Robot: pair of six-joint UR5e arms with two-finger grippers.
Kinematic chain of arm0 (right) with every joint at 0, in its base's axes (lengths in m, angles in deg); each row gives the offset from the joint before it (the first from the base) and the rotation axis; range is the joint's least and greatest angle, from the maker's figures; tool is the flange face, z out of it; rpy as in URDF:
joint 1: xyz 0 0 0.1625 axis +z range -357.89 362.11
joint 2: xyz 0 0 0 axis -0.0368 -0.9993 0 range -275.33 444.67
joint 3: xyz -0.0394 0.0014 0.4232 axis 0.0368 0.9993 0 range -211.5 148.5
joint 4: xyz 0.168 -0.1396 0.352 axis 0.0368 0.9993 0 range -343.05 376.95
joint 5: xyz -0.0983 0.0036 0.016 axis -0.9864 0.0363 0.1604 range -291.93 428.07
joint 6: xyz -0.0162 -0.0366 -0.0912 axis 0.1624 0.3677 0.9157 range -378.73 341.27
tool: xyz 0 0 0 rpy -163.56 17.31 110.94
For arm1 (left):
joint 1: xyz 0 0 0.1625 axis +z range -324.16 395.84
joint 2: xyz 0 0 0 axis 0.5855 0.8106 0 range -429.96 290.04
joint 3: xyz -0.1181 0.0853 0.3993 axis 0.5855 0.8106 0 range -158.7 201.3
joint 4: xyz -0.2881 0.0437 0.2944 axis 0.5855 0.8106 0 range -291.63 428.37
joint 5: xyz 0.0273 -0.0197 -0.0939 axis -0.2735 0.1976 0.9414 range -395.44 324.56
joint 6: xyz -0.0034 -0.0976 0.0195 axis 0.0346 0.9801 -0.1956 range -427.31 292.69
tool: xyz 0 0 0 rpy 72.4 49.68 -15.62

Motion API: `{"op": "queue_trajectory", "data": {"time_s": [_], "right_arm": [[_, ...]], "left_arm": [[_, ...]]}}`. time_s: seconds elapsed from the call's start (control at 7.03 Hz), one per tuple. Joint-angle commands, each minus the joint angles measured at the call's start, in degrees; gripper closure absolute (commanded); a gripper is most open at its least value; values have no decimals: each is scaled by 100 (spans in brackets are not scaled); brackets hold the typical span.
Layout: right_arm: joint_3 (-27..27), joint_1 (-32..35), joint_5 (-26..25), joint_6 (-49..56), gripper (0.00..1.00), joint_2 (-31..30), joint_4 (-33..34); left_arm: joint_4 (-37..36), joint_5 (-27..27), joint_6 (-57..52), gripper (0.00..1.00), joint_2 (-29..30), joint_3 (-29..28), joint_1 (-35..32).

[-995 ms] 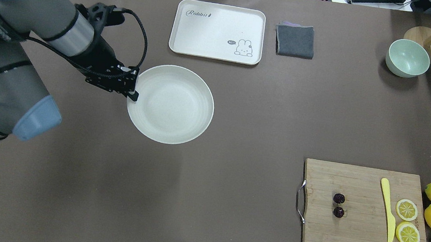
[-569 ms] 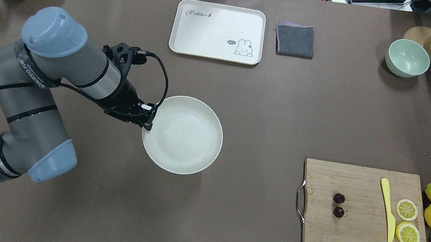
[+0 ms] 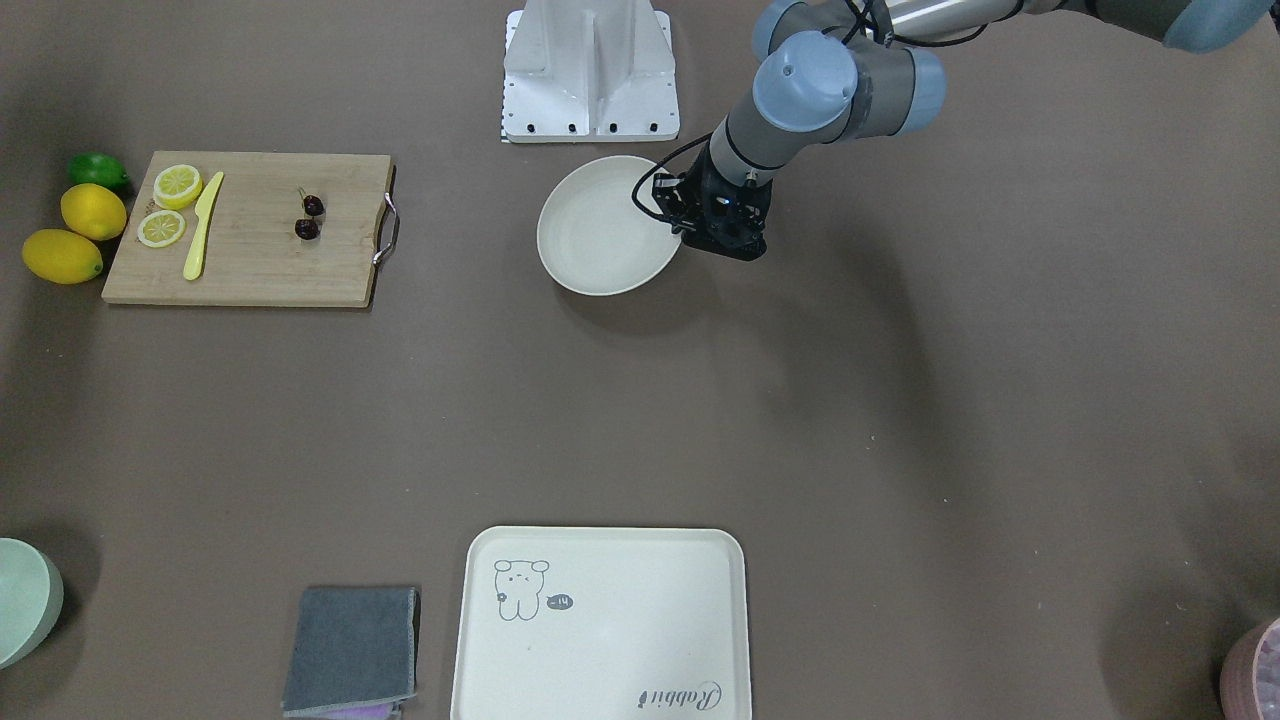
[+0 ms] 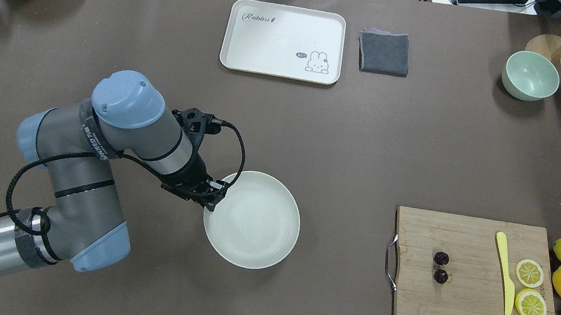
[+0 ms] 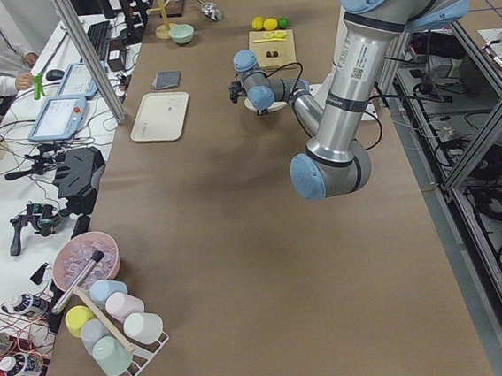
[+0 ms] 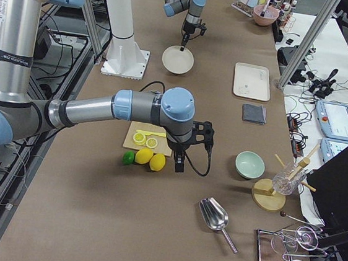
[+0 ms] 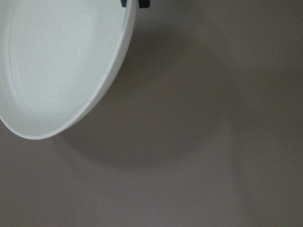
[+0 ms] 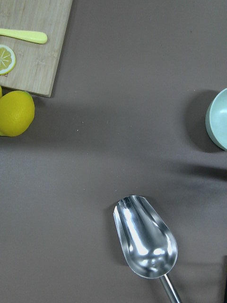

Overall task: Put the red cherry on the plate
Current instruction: 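Slide the white plate with the left gripper toward the table centre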

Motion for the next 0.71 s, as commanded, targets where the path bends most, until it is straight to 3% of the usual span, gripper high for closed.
{"op": "queue_trajectory", "data": {"time_s": [0.0, 0.28, 0.57], "right_arm": [[-54, 113, 2, 54, 0, -159, -2], [-63, 219, 2, 90, 0, -274, -37], [-63, 211, 2, 90, 0, -283, -28]], "left_arm": [[188, 67, 9, 100, 164, -180, -452], [546, 67, -43, 100, 172, -564, -570], [1992, 6, 9, 100, 207, -1792, -360]]}}
